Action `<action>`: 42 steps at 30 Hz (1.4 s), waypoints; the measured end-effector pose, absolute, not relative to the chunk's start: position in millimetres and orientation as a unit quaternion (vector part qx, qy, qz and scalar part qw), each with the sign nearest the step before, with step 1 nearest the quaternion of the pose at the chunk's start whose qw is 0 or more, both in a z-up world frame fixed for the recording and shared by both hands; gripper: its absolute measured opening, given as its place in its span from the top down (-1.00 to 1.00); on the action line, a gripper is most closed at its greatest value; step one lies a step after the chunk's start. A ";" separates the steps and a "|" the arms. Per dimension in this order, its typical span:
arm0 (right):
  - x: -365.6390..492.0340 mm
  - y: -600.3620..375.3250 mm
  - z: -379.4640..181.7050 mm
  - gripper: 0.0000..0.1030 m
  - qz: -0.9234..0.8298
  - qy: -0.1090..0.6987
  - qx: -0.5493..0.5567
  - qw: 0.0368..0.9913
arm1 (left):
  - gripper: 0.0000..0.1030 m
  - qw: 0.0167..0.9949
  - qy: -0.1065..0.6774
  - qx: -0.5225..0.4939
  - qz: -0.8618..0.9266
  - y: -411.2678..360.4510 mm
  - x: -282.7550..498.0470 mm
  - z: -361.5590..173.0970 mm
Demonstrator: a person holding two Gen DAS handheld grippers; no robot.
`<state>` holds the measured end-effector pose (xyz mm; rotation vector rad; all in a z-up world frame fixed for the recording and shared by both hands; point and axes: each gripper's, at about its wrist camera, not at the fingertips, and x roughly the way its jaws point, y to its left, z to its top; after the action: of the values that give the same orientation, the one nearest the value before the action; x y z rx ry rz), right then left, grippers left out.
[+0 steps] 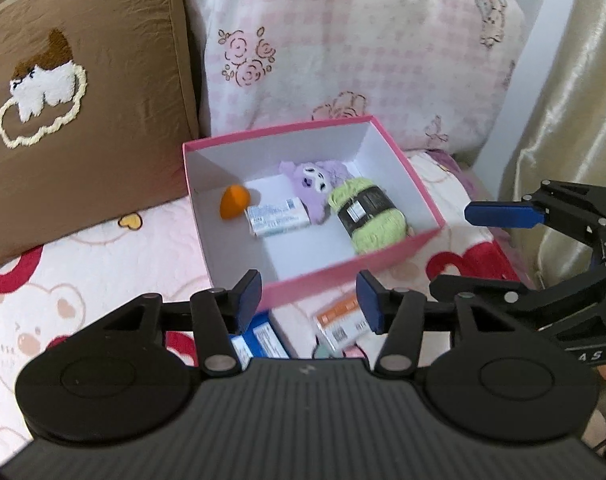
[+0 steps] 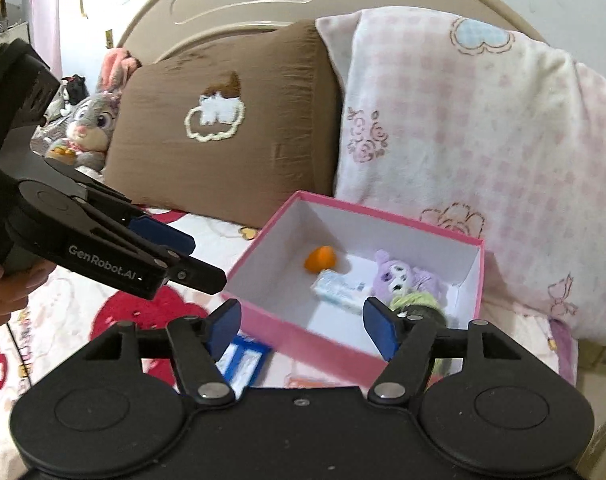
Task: Organize objects
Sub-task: 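Open the left tool to drop the sponge egg in the box and withdraw, then reach the left tool toward the blue packet beside the box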
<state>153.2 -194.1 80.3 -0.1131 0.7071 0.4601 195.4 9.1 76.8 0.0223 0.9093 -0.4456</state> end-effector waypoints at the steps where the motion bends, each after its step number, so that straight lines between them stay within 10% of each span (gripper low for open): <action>1: 146.3 -191.8 80.6 -0.49 0.225 0.344 -0.056 0.910 | -0.03 0.874 0.437 0.010 -0.214 12.3 189.9 77.8; 42: 96.4 -93.7 -98.5 -0.79 0.241 0.309 -0.107 0.914 | -0.62 0.855 0.475 -0.102 -0.183 98.3 157.4 -95.2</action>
<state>96.4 -93.7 -98.5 -0.2193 0.6354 0.4964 157.4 98.3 -95.2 -0.2140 0.9985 -0.3850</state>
